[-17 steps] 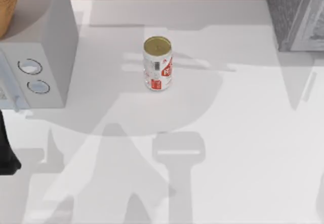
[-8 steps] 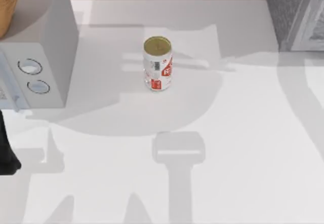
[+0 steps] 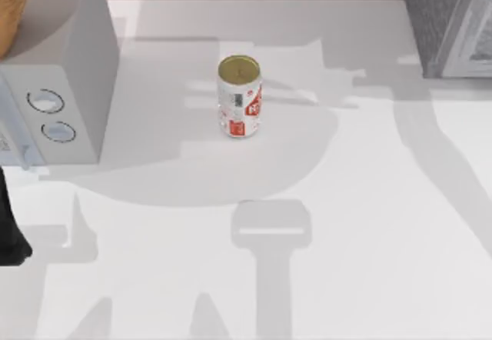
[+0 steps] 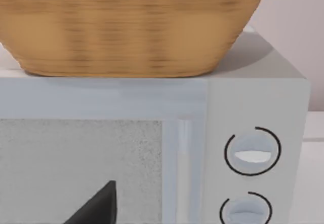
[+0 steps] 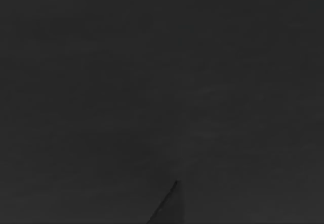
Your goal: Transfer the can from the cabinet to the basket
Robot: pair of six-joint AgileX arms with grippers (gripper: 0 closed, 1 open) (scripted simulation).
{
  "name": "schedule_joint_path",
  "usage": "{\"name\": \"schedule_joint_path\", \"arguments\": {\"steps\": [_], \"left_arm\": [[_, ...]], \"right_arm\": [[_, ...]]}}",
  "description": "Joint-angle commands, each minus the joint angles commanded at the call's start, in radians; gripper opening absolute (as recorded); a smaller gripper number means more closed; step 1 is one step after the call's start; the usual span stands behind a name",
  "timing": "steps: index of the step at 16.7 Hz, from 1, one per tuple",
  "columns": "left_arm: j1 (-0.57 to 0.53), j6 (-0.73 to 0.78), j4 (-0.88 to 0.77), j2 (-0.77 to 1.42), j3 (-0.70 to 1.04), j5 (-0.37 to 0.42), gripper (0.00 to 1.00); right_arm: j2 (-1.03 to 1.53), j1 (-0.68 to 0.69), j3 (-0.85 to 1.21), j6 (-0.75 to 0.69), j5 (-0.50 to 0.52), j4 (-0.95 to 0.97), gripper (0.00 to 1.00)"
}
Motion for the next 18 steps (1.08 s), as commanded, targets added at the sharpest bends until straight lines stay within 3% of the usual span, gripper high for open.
{"name": "schedule_joint_path", "arguments": {"steps": [12, 18], "left_arm": [[0.0, 0.0, 0.0, 0.0, 0.0, 0.0, 1.0], [0.0, 0.0, 0.0, 0.0, 0.0, 0.0, 1.0]], "right_arm": [[0.129, -0.107, 0.114, -0.01, -0.063, 0.038, 1.0], [0.022, -0.12, -0.004, -0.012, -0.08, 0.065, 1.0]]}}
